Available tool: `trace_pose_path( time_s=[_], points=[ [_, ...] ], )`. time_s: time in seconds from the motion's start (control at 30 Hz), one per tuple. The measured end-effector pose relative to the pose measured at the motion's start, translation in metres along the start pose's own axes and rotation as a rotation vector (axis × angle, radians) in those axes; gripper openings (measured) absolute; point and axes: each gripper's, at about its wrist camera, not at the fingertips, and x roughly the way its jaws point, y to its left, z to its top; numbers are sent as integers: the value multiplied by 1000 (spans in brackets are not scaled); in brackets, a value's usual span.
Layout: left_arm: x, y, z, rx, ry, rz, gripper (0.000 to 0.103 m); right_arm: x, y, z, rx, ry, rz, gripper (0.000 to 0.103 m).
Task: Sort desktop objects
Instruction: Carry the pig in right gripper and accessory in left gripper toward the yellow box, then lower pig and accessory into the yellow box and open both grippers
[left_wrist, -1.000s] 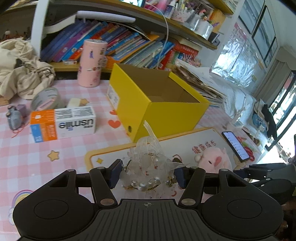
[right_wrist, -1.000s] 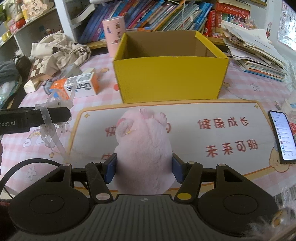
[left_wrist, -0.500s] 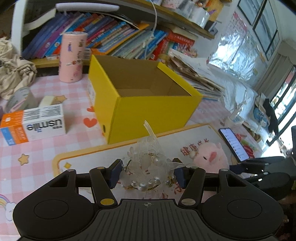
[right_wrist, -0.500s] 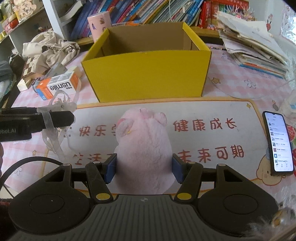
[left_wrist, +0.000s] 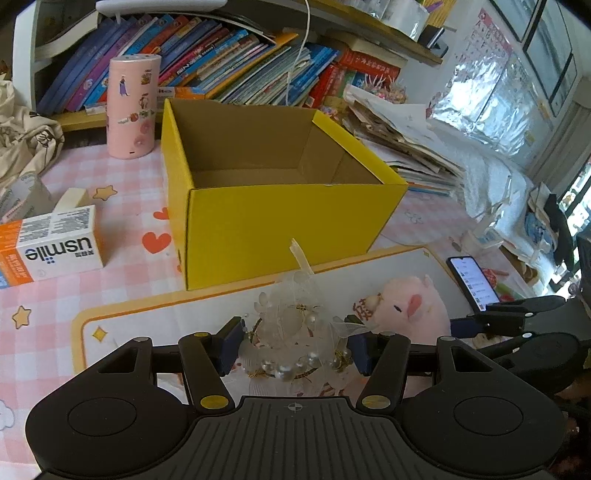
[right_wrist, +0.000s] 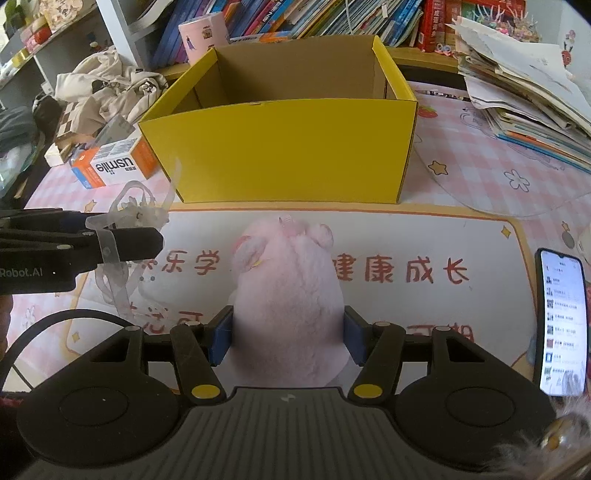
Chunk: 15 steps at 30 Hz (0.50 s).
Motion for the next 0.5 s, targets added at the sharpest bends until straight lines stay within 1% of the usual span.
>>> trace_pose_path(
  time_s=[0.27,0.37,0.5],
  points=[
    [9,-14,0,-35,-4,39,58,3,-15,7,-54,11,44,58],
    [8,-20,3,-27,-22,50,58,-1,-20,11,-66,-11,51,58],
    [3,-28,15,-18,-62,55,58,-10,-28,22,-61,-47,91,57]
  ],
)
